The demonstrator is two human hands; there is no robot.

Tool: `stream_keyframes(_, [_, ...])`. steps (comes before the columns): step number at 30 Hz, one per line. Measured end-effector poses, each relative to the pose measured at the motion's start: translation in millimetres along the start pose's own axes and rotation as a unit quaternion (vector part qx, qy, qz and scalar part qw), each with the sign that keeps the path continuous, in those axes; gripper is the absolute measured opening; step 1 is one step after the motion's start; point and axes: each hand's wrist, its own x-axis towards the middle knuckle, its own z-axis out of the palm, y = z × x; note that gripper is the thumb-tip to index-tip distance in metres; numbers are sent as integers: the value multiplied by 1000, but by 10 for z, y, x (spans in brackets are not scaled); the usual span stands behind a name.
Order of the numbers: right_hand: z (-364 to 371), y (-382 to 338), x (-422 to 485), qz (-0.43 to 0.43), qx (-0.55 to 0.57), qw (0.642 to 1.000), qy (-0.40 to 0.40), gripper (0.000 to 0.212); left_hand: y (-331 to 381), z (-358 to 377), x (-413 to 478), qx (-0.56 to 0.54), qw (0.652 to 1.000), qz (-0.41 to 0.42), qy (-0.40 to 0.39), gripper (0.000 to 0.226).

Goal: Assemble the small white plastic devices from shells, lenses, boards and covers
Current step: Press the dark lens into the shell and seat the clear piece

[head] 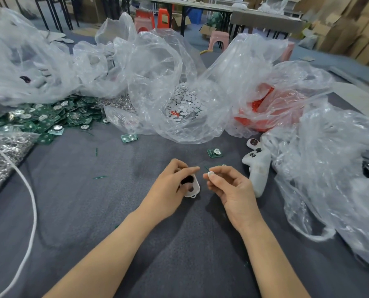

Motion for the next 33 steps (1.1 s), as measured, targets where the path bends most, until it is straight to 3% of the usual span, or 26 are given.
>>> stream_keyframes(5, [8,23,17,-12,-26,1000,8,19,-47,-101,23,-82,992,-78,50,29])
stream_keyframes(12, [13,22,-8,-36,-144,989,-26,12,-38,-119,7,-164,977,-126,53,26])
stream_keyframes(16, [47,31,-6,-56,-211,975,-31,18,6,-109,-28,-270,953,-135,32,21])
stream_keyframes(22, [69,27,-22,-44,-226,972,-41,9,54,-91,-43,-187,980,-70,15,22])
stream_keyframes(26, [77,-1,-35,-63,-267,961,-41,18,83,-89,-55,-189,980,-68,10,22])
stream_keyframes(33, [82,-21,-44,-47,-200,977,-53,40,126,-92,-53,-185,981,-59,16,27])
